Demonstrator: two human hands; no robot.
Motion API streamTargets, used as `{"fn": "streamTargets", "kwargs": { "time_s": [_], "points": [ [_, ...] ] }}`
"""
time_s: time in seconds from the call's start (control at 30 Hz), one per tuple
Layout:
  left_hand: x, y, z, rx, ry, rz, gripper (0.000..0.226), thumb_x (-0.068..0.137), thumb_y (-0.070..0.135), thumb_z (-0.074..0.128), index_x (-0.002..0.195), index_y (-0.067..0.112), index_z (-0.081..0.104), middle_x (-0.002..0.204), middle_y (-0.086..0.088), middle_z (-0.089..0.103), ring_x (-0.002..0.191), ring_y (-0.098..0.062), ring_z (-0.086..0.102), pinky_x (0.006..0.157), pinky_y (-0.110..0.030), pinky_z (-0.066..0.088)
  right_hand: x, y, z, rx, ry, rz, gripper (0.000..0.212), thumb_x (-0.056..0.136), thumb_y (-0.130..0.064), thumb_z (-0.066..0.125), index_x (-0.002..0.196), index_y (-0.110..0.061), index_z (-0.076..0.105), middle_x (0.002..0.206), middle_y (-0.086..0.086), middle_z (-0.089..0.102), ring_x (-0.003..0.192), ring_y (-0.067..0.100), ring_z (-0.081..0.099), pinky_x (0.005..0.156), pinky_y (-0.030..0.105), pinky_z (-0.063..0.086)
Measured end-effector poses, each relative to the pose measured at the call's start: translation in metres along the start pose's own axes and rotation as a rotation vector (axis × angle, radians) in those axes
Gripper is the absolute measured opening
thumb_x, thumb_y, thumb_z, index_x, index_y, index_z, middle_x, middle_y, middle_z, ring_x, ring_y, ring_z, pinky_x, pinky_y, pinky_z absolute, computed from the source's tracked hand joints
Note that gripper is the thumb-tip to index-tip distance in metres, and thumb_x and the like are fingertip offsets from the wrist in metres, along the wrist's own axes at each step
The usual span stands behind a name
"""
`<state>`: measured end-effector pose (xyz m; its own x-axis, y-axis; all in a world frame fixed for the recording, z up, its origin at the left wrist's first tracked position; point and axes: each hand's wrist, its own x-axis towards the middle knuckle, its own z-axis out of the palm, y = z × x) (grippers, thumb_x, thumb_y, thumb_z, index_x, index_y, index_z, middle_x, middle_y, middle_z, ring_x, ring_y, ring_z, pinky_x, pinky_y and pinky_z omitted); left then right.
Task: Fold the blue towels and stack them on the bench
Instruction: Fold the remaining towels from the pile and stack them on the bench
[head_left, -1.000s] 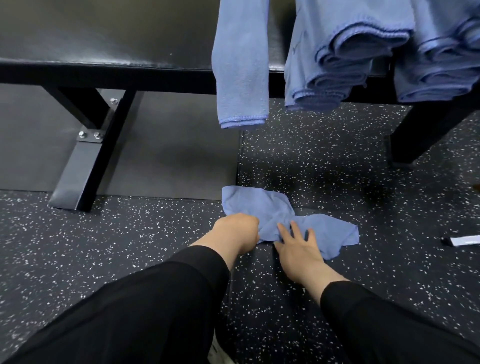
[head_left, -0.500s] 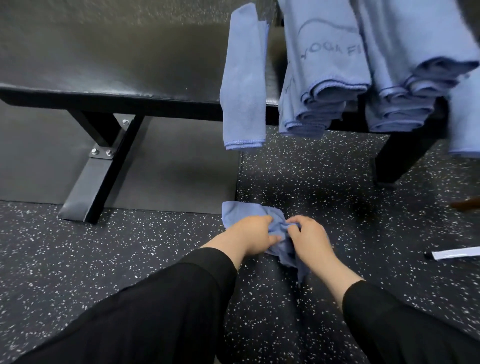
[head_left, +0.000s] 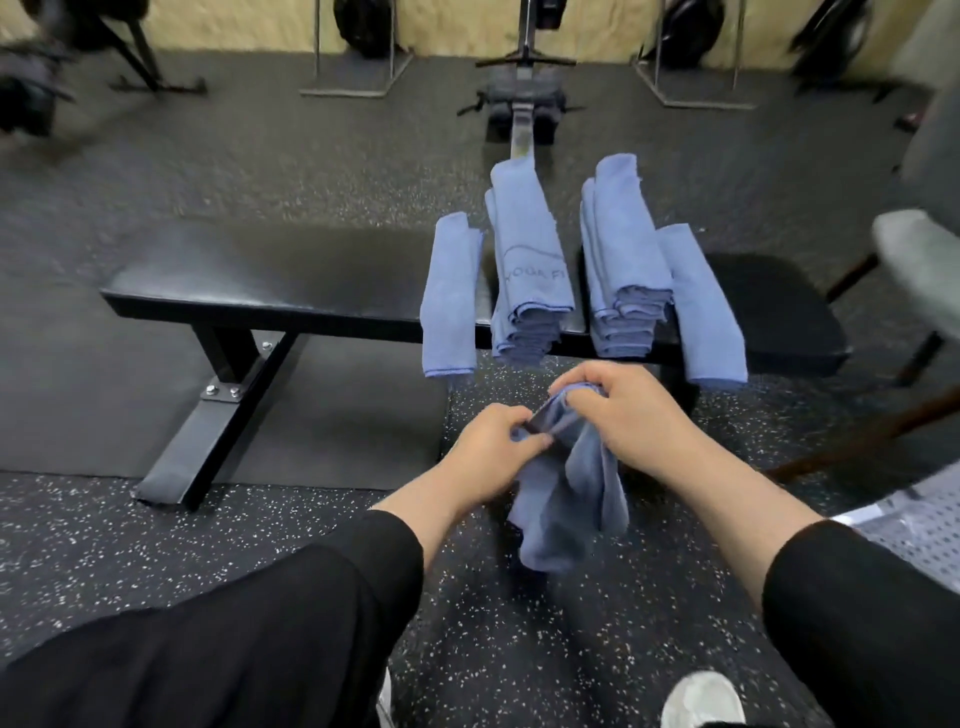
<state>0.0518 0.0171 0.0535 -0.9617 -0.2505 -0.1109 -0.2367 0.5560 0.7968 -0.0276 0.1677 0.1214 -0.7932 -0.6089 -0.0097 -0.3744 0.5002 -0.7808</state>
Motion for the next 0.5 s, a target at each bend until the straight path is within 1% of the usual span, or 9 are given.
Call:
{"fn": "streamTargets", "kwargs": {
  "time_s": [0.07, 0.1, 0.17, 0.2, 0.23, 0.3, 0.37, 0.43, 0.5],
  "points": [
    [-0.009, 0.018, -0.016, 0.002, 0.050, 0.024, 0.026, 0.096, 0.030, 0.066, 0.074, 0.019, 0.058, 0.087, -0.005, 0.061, 0.084, -0.019, 0.058, 0.073, -0.024, 0.045, -0.010, -0.016, -0.026, 0.000, 0.059, -0.028, 0.023, 0.093, -0.010, 0.059, 0.087, -0.026, 0.074, 0.068, -0.018, 0.069, 0.060, -0.005, 0.054, 0.057, 0.013, 0.038],
    [-0.013, 0.027, -0.024, -0.006, 0.075, 0.038, 0.028, 0.097, 0.031, 0.064, 0.072, 0.021, 0.056, 0.083, -0.001, 0.059, 0.078, -0.012, 0.055, 0.065, -0.018, 0.041, -0.014, -0.022, -0.036, -0.005, 0.084, -0.038, 0.024, 0.094, -0.011, 0.058, 0.088, -0.029, 0.073, 0.076, -0.011, 0.073, 0.065, -0.001, 0.056, 0.060, 0.018, 0.041],
    [-0.021, 0.049, -0.041, -0.048, 0.114, 0.078, 0.032, 0.100, 0.031, 0.060, 0.070, 0.021, 0.052, 0.071, 0.006, 0.052, 0.063, -0.002, 0.044, 0.057, -0.018, 0.034, -0.021, -0.030, -0.054, -0.006, 0.127, -0.041, 0.024, 0.095, -0.014, 0.058, 0.091, -0.033, 0.072, 0.093, 0.002, 0.075, 0.083, 0.013, 0.065, 0.073, 0.024, 0.047],
    [-0.024, 0.060, -0.048, -0.081, 0.123, 0.099, 0.032, 0.101, 0.030, 0.059, 0.071, 0.020, 0.051, 0.066, 0.008, 0.047, 0.058, -0.001, 0.039, 0.054, -0.018, 0.031, -0.025, -0.032, -0.062, -0.004, 0.139, -0.042, 0.024, 0.096, -0.014, 0.058, 0.094, -0.033, 0.072, 0.097, 0.005, 0.075, 0.089, 0.018, 0.066, 0.074, 0.022, 0.047],
    [-0.027, 0.072, -0.054, -0.112, 0.122, 0.121, 0.031, 0.102, 0.028, 0.058, 0.073, 0.018, 0.053, 0.063, 0.009, 0.044, 0.055, -0.001, 0.035, 0.053, -0.018, 0.030, -0.028, -0.034, -0.068, 0.000, 0.147, -0.036, 0.023, 0.096, -0.014, 0.057, 0.097, -0.032, 0.072, 0.098, 0.004, 0.075, 0.092, 0.019, 0.066, 0.071, 0.016, 0.045],
    [-0.031, 0.091, -0.062, -0.165, 0.113, 0.163, 0.029, 0.102, 0.029, 0.057, 0.076, 0.016, 0.057, 0.064, 0.009, 0.046, 0.058, -0.003, 0.035, 0.056, -0.022, 0.030, -0.035, -0.035, -0.075, 0.012, 0.136, -0.019, 0.023, 0.096, -0.013, 0.057, 0.101, -0.030, 0.072, 0.099, -0.005, 0.075, 0.096, 0.017, 0.067, 0.069, 0.011, 0.044],
    [-0.033, 0.102, -0.065, -0.211, 0.121, 0.177, 0.028, 0.102, 0.033, 0.057, 0.079, 0.018, 0.062, 0.067, 0.008, 0.052, 0.064, -0.007, 0.040, 0.059, -0.026, 0.032, -0.040, -0.036, -0.079, 0.033, 0.106, -0.002, 0.023, 0.095, -0.013, 0.058, 0.101, -0.030, 0.072, 0.096, -0.010, 0.076, 0.093, 0.010, 0.067, 0.071, 0.013, 0.047],
    [-0.034, 0.105, -0.063, -0.244, 0.136, 0.181, 0.029, 0.101, 0.035, 0.058, 0.078, 0.018, 0.064, 0.068, 0.007, 0.054, 0.064, -0.007, 0.042, 0.060, -0.027, 0.034, -0.042, -0.036, -0.077, 0.025, 0.097, -0.012, 0.021, 0.095, -0.013, 0.061, 0.094, -0.031, 0.072, 0.090, -0.010, 0.075, 0.080, 0.003, 0.064, 0.064, 0.009, 0.044],
    [-0.032, 0.105, -0.058, -0.254, 0.164, 0.171, 0.031, 0.100, 0.035, 0.059, 0.077, 0.016, 0.064, 0.065, 0.008, 0.052, 0.060, -0.006, 0.040, 0.056, -0.024, 0.033, -0.041, -0.036, -0.075, 0.016, 0.110, -0.025, 0.017, 0.096, -0.015, 0.063, 0.091, -0.029, 0.073, 0.085, -0.010, 0.074, 0.069, -0.004, 0.058, 0.061, 0.007, 0.041]
  ]
}}
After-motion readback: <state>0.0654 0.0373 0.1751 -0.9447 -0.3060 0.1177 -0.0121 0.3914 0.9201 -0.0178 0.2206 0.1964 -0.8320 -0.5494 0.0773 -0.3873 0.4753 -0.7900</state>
